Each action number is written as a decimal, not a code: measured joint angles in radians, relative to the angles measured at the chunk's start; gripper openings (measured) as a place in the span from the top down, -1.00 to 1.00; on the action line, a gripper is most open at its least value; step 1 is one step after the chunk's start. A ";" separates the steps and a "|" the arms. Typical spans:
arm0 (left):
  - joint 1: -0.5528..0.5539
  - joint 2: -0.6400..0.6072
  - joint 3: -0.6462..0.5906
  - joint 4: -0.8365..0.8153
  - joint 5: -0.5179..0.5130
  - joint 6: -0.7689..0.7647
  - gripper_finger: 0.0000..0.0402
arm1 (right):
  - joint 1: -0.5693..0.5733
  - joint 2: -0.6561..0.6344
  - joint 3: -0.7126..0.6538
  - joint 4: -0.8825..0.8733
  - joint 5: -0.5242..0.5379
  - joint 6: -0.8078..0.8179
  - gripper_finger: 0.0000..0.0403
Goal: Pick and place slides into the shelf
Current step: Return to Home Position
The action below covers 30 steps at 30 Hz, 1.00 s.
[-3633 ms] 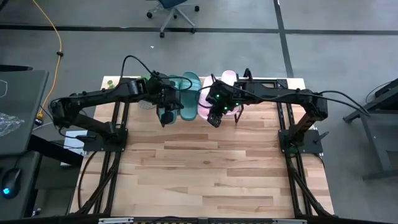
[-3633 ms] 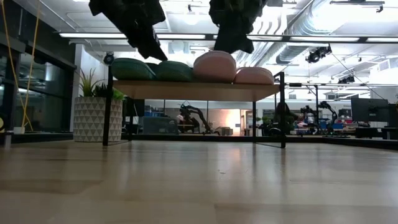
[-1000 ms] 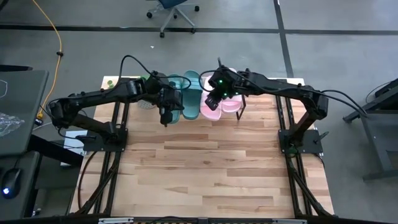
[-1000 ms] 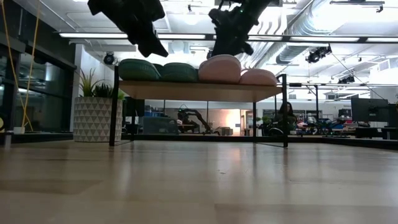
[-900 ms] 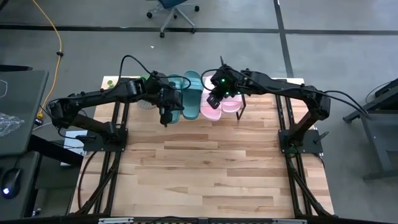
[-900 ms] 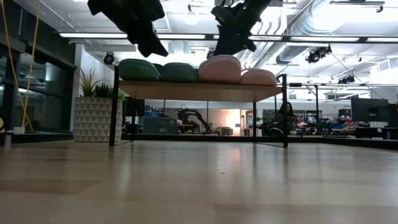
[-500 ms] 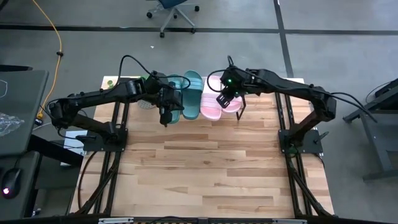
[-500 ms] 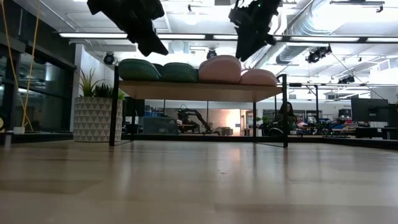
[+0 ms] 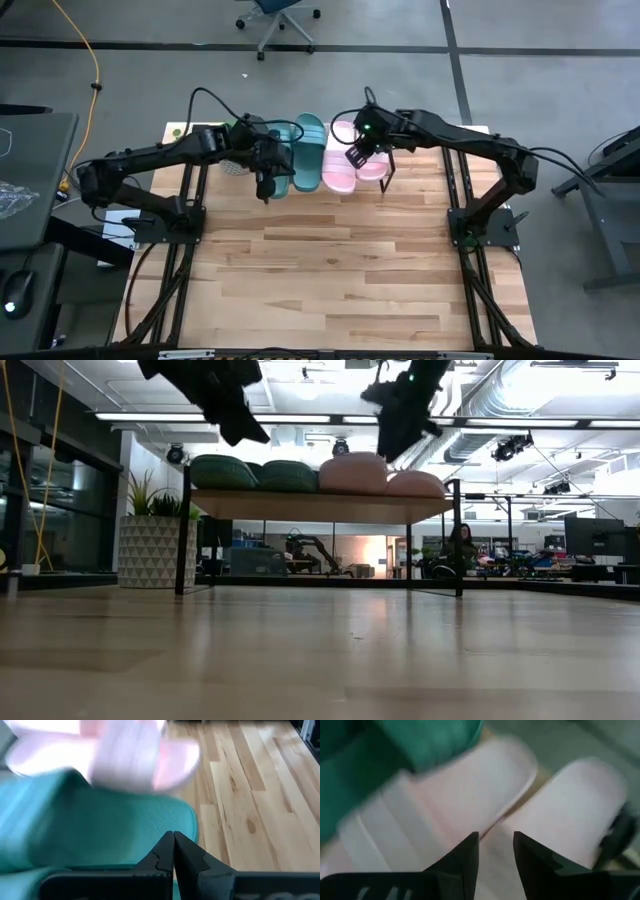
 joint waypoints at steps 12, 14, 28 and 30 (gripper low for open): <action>0.000 -0.167 0.172 0.004 -0.068 0.080 1.00 | -0.011 -0.215 0.000 0.049 -0.348 -0.138 0.43; 0.000 -0.213 0.182 0.004 -0.073 0.066 1.00 | -0.024 -0.267 0.000 0.077 -0.462 -0.139 0.43; -0.060 -0.547 -0.030 0.116 -0.264 -0.081 1.00 | 0.030 -0.539 -0.090 0.320 -0.639 -0.105 0.94; -0.110 -0.575 -0.104 0.188 -0.303 -0.101 1.00 | 0.041 -0.575 -0.207 0.456 -0.671 -0.043 0.98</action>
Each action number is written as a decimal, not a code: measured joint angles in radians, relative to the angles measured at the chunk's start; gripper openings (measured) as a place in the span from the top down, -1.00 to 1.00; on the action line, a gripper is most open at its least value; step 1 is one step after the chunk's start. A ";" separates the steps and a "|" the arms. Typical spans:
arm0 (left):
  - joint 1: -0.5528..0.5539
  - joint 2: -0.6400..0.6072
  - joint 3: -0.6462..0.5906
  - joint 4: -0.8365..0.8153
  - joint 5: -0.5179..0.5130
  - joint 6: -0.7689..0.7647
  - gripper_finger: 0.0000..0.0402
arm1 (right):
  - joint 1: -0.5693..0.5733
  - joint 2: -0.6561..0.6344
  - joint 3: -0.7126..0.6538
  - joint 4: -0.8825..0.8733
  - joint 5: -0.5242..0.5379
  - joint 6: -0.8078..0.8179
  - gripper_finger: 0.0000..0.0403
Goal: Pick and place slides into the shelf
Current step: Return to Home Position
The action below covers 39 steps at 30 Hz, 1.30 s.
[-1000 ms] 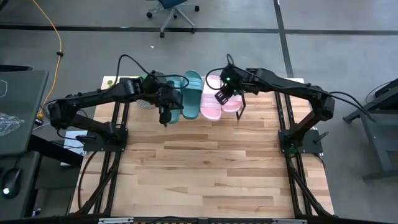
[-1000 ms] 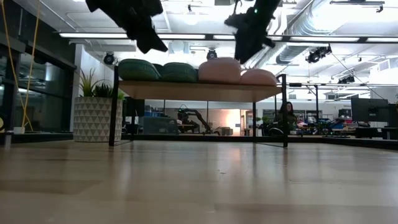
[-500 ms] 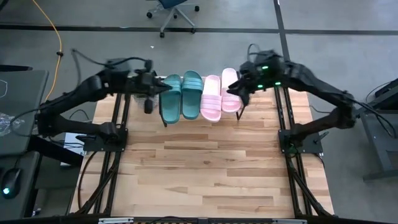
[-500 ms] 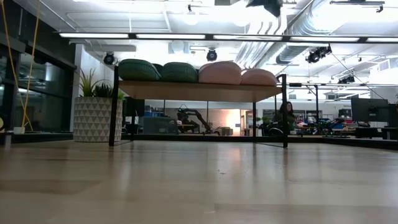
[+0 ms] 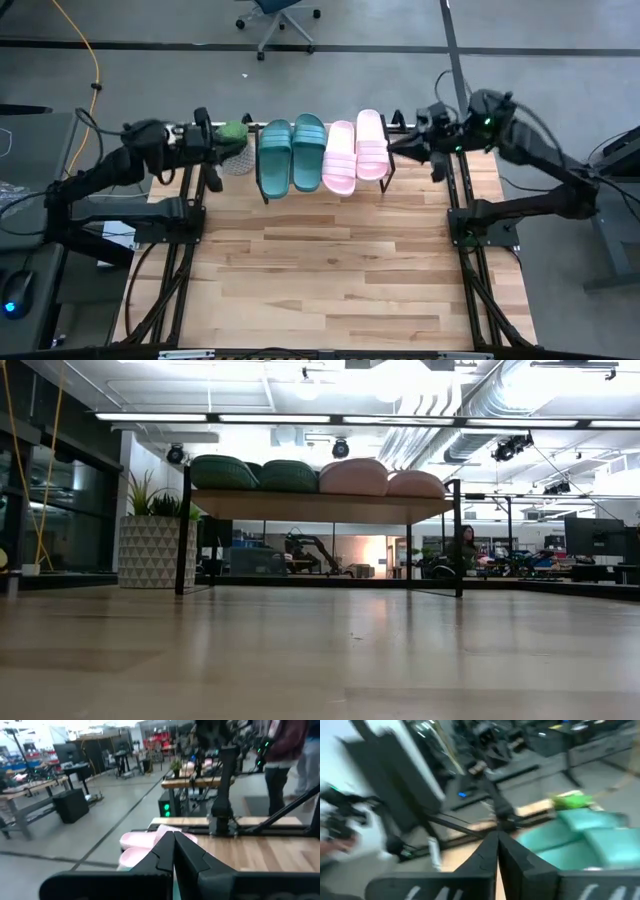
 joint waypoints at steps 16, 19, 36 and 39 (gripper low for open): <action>-0.413 -0.216 -0.501 0.490 -0.252 -0.028 1.00 | 0.002 -0.386 -0.765 0.797 -0.014 0.555 1.00; -0.459 -0.286 -0.577 0.553 -0.256 -0.028 1.00 | 0.017 -0.468 -0.877 0.938 0.060 0.602 1.00; -0.500 -0.679 -0.833 0.588 -0.249 -0.008 1.00 | 0.120 -0.647 -1.004 0.967 0.207 0.446 1.00; -0.500 -0.672 -0.853 0.586 -0.217 -0.041 1.00 | 0.120 -0.647 -1.004 0.937 0.193 0.425 1.00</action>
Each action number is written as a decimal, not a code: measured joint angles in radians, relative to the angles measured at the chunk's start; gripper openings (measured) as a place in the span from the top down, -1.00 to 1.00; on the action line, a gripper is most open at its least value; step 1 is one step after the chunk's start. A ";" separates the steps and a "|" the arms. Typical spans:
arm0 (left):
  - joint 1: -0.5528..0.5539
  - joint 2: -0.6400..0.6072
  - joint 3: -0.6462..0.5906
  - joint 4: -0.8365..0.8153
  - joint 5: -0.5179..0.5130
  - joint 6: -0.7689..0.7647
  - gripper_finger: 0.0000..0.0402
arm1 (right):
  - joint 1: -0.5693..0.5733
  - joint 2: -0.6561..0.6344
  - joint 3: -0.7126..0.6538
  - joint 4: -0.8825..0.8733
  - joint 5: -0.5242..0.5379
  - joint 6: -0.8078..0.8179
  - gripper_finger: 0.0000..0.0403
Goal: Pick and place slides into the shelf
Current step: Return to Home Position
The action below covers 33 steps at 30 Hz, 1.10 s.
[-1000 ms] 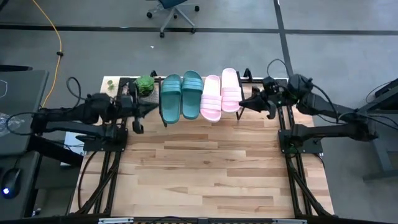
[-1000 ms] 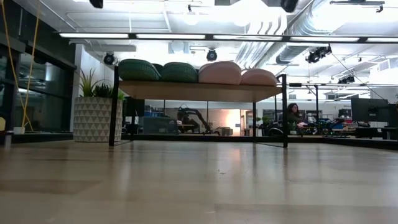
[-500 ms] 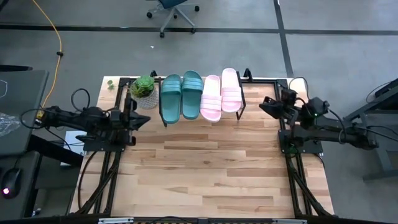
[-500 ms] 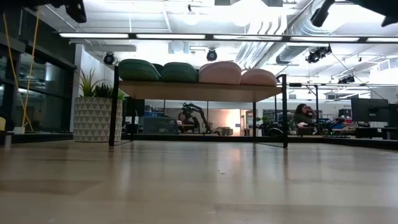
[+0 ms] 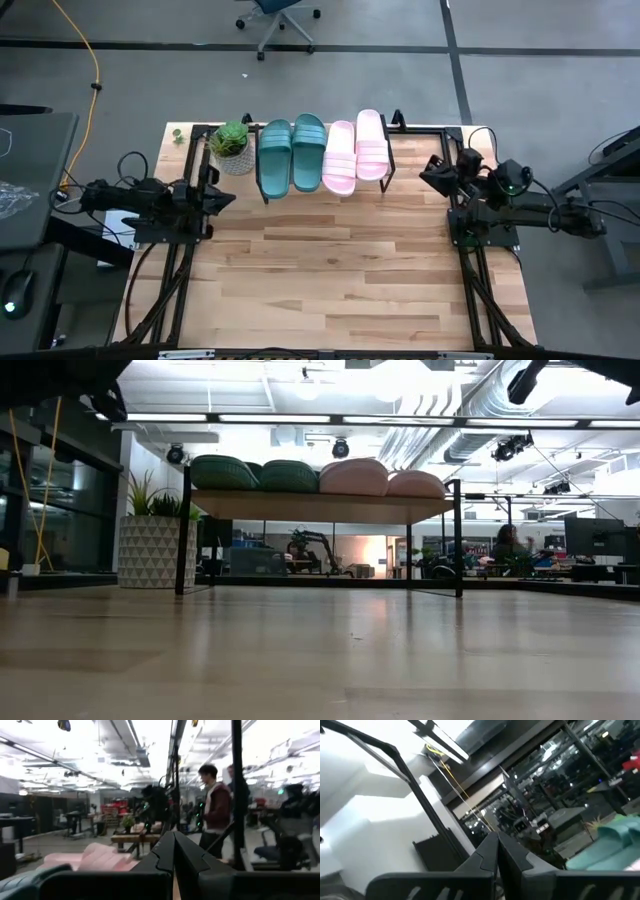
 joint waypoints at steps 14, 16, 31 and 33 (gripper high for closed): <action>0.000 -0.001 -0.036 -0.203 0.035 -0.147 1.00 | 0.000 0.002 -0.110 0.088 0.037 -0.064 1.00; 0.000 -0.001 -0.036 -0.228 0.014 -0.189 1.00 | 0.000 0.003 -0.205 0.236 0.050 -0.017 1.00; 0.000 -0.001 -0.036 -0.275 -0.021 -0.302 1.00 | -0.010 0.002 -0.334 0.505 0.003 -0.139 1.00; 0.000 -0.001 -0.036 -0.277 -0.022 -0.286 1.00 | -0.021 0.002 -0.334 0.470 -0.007 -0.148 1.00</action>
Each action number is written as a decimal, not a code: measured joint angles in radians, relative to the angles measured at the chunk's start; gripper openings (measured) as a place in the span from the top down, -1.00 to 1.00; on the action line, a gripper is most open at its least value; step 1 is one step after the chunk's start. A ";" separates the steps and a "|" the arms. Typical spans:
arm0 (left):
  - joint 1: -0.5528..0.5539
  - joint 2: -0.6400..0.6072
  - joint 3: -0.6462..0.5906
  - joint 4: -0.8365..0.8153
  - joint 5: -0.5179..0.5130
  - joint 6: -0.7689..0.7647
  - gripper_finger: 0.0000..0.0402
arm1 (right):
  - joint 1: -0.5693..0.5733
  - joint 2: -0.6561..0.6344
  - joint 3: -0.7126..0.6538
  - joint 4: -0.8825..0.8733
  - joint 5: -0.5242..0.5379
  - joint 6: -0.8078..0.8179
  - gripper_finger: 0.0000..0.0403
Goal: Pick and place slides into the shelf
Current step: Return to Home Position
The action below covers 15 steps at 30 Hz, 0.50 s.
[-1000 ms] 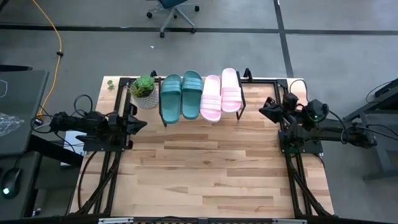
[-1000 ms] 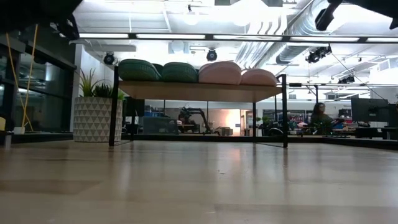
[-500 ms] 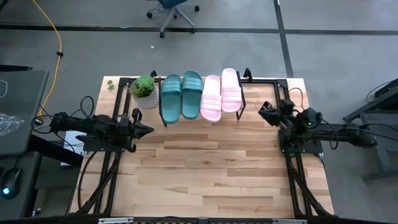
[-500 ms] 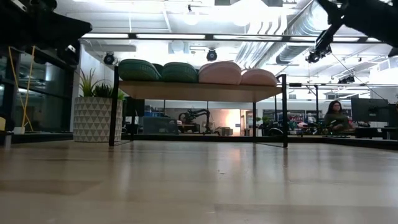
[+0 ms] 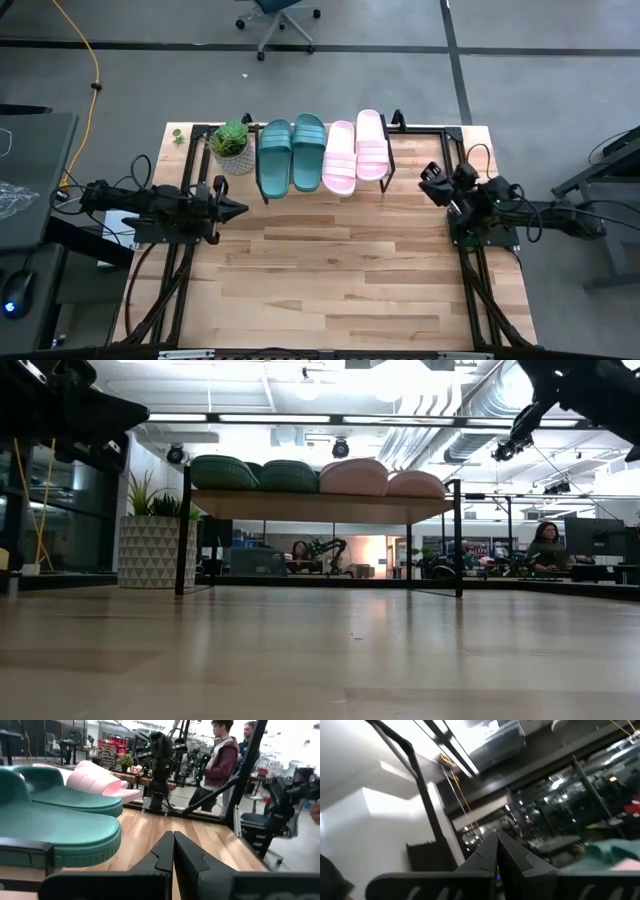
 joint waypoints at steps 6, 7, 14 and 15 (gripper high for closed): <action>0.000 0.000 0.000 -0.053 0.000 0.169 1.00 | -0.061 0.000 0.000 -0.220 -0.016 -0.103 1.00; 0.000 0.000 0.000 -0.057 0.000 0.187 1.00 | -0.074 0.000 0.000 -0.251 -0.016 -0.119 1.00; 0.000 0.000 0.000 -0.088 0.000 0.305 1.00 | -0.147 0.000 0.000 -0.386 -0.146 -0.147 1.00; 0.000 0.000 0.000 -0.100 0.000 0.322 1.00 | -0.155 0.000 0.000 -0.416 -0.160 -0.147 1.00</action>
